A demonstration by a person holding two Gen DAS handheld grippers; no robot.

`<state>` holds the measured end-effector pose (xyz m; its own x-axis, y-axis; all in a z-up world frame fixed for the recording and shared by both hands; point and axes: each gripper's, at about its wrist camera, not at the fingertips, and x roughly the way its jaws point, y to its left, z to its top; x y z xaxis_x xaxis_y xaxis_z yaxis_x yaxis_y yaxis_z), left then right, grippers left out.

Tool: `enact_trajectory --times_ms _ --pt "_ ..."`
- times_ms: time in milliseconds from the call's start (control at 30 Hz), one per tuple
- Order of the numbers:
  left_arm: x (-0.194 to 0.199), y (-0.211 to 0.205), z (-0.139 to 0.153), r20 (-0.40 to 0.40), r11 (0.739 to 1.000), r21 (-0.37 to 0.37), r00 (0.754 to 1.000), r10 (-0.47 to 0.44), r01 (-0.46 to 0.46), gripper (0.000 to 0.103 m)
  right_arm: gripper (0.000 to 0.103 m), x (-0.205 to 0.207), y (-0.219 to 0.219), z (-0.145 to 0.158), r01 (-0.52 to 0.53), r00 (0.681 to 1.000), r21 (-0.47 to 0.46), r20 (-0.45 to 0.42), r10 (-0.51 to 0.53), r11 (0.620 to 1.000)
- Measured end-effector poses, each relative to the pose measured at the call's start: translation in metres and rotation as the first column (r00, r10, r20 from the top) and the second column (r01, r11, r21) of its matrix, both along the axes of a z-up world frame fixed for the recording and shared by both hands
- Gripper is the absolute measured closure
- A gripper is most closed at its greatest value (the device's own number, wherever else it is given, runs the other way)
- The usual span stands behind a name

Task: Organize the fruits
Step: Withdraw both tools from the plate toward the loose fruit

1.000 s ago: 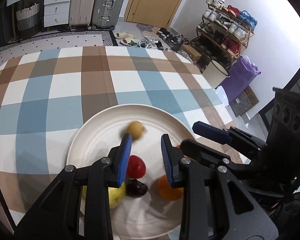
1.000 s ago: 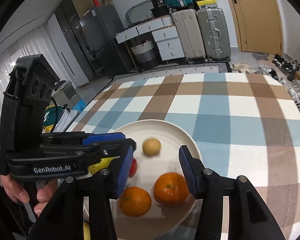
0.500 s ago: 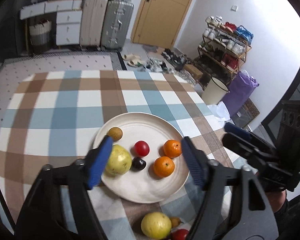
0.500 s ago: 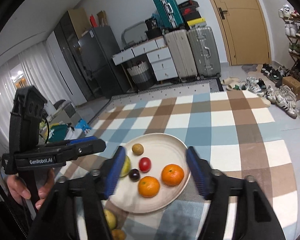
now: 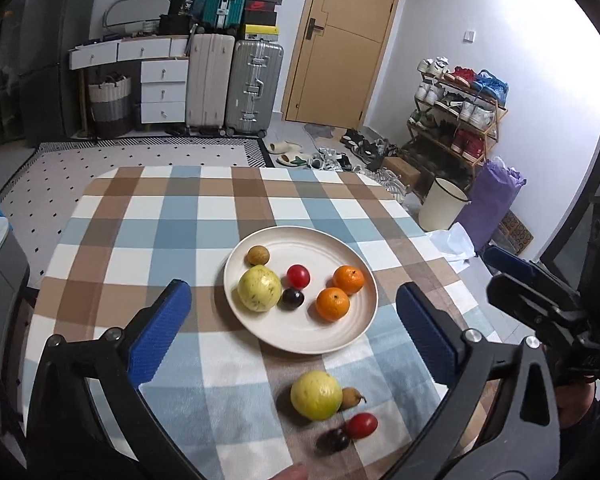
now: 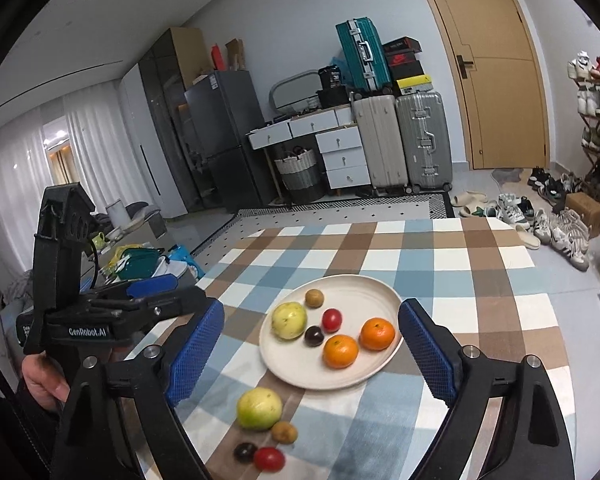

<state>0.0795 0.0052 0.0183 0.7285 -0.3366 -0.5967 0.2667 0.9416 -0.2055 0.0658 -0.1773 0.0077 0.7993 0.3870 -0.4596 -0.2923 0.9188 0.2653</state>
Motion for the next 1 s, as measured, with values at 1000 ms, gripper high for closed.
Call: enact_trajectory --times_ms 1000 --pt "-0.061 0.007 -0.064 -0.134 0.999 0.038 0.990 0.034 -0.029 0.001 0.001 -0.084 0.034 -0.029 0.048 0.998 -0.064 -0.045 -0.051 0.997"
